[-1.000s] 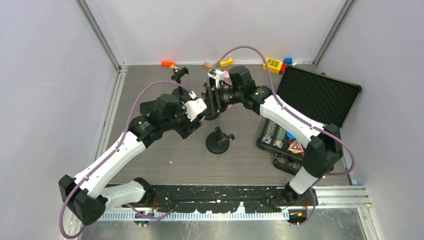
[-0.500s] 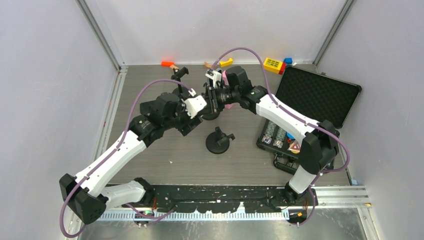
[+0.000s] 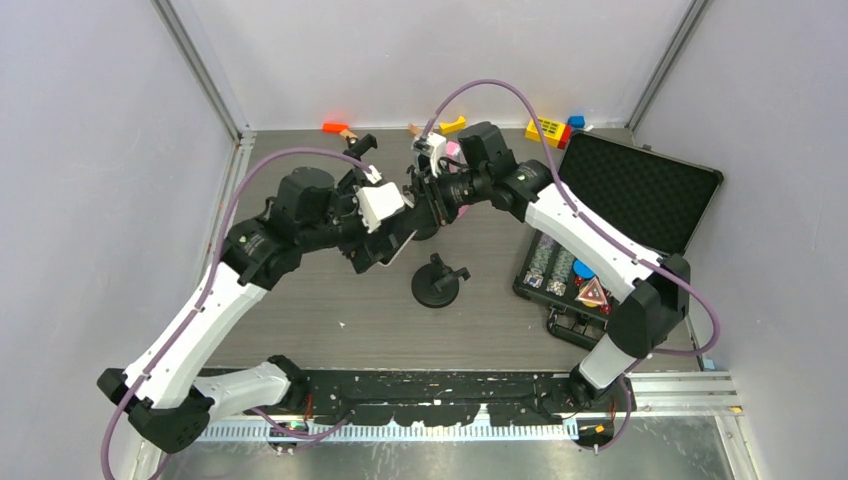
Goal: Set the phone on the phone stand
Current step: Pick up the phone at the center of the board.
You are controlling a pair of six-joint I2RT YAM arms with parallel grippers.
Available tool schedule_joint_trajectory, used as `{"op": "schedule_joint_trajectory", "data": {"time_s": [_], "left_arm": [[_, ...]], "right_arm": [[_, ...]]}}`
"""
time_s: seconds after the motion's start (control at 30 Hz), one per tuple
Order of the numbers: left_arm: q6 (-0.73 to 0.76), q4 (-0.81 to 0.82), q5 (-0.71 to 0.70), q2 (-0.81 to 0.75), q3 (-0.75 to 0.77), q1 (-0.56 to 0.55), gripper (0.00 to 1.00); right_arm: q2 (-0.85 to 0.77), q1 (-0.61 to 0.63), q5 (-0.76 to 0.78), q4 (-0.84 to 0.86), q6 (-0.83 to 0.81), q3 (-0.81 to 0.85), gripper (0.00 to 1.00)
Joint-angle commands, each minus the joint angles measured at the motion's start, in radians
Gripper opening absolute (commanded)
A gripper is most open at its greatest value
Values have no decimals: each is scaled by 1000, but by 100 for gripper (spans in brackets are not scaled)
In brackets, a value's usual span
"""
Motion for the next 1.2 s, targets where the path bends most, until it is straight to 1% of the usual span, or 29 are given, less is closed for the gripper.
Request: {"op": "schedule_joint_trajectory", "data": {"time_s": [0.0, 0.17, 0.37, 0.5, 0.6, 0.7, 0.83, 1.0, 1.17], "left_arm": [[26, -157, 195, -6, 111, 14, 100], [5, -205, 329, 32, 149, 48, 100], [-45, -207, 520, 82, 175, 118, 100], [-81, -197, 661, 127, 187, 126, 98], [-103, -180, 759, 161, 191, 126, 94], [-120, -172, 828, 196, 199, 126, 88], [-139, -163, 891, 240, 196, 126, 75], [-151, -136, 937, 257, 165, 124, 60], [-157, -95, 944, 235, 114, 124, 53]], "right_arm": [[-114, -2, 15, -101, -222, 44, 0], [-192, -9, -40, -149, -303, 8, 0], [-280, -35, -168, -178, -355, -17, 0], [-324, -54, -232, -187, -372, -26, 0], [-333, -65, -256, -186, -372, -31, 0], [-339, -72, -267, -180, -368, -38, 0], [-343, -87, -281, -152, -343, -46, 0], [-348, -98, -293, -127, -317, -54, 0], [-362, -115, -308, -92, -290, -74, 0]]}}
